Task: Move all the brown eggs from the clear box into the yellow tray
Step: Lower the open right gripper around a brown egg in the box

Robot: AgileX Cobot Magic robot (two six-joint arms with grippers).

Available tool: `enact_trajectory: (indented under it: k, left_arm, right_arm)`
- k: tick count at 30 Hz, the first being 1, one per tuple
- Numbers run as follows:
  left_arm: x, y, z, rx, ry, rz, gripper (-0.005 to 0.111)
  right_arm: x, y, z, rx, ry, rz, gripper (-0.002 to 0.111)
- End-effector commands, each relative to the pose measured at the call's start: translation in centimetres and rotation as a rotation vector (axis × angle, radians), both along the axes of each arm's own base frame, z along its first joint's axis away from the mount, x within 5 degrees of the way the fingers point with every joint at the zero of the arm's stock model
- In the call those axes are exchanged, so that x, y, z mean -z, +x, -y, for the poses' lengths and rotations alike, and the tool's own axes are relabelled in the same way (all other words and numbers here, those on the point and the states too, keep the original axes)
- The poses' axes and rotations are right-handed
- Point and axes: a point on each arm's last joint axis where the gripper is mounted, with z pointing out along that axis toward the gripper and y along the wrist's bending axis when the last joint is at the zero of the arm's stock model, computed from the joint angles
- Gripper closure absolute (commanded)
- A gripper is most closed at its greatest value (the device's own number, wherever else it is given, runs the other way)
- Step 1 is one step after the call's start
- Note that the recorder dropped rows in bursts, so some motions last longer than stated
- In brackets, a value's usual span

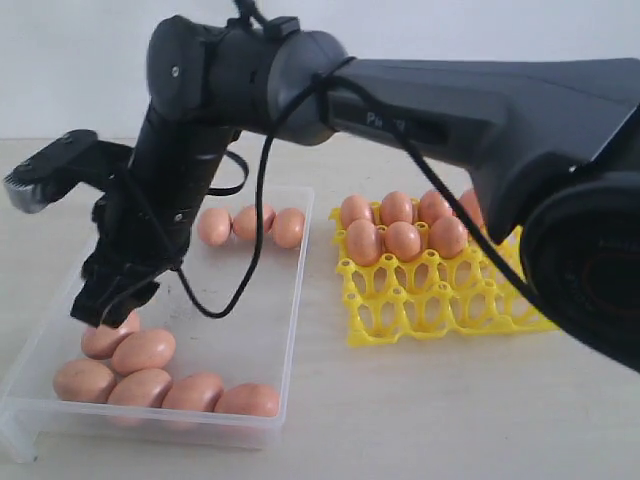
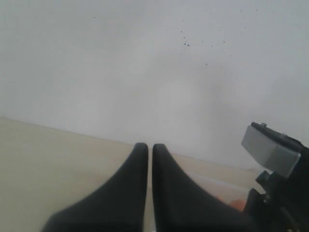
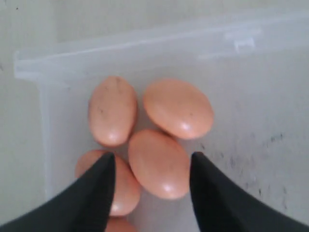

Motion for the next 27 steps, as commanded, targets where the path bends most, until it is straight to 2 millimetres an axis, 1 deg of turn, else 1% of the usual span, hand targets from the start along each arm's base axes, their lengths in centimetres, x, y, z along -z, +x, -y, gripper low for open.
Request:
enact_trajectory:
  k: [1,3,6,10,15,17,23,26,27]
  left_arm:
    - [-0.1,0.0,0.0,0.004,0.001,0.005,0.103]
    - [-0.1,0.0,0.0,0.004,0.001,0.005,0.103]
    - [-0.1,0.0,0.0,0.004,0.001,0.005,0.103]
    - [-0.1,0.0,0.0,0.004,0.001,0.005,0.103]
    - [-0.1,0.0,0.0,0.004,0.001,0.005,0.103]
    - [-0.1,0.0,0.0,0.004,0.001,0.005,0.103]
    - [-0.1,0.0,0.0,0.004,0.001,0.005,0.103]
    - [-0.1,0.0,0.0,0.004,0.001,0.005,0.103]
    - [-0.1,0.0,0.0,0.004,0.001,0.005,0.103]
  right_arm:
    - [1.1,-2.0,-2.2,-0.239,-0.041,0.242,0.048]
    - [1.7,-2.6,-2.6,-0.319,-0.111,0.333,0.047]
    - [2.0,-2.9,-2.8,-0.356,-0.184,0.414,0.047]
    - [2.1,-3.1,-2.4,-0.348,-0.229,0.380,0.047]
    - [3.1,-2.5,-2.2,-0.348,-0.253,0.385,0.047]
    - [3.6,-2.3,-2.4,-0.351,-0.250,0.397,0.047]
    - [6.0,-2.0,-2.8,-0.389,-0.264,0.412,0.047]
    - [6.9,-1.8,-3.0,-0.399,-0.271,0.422,0.047]
    - [6.9,-1.7,-3.0,-0.397,-0.270,0.430,0.047]
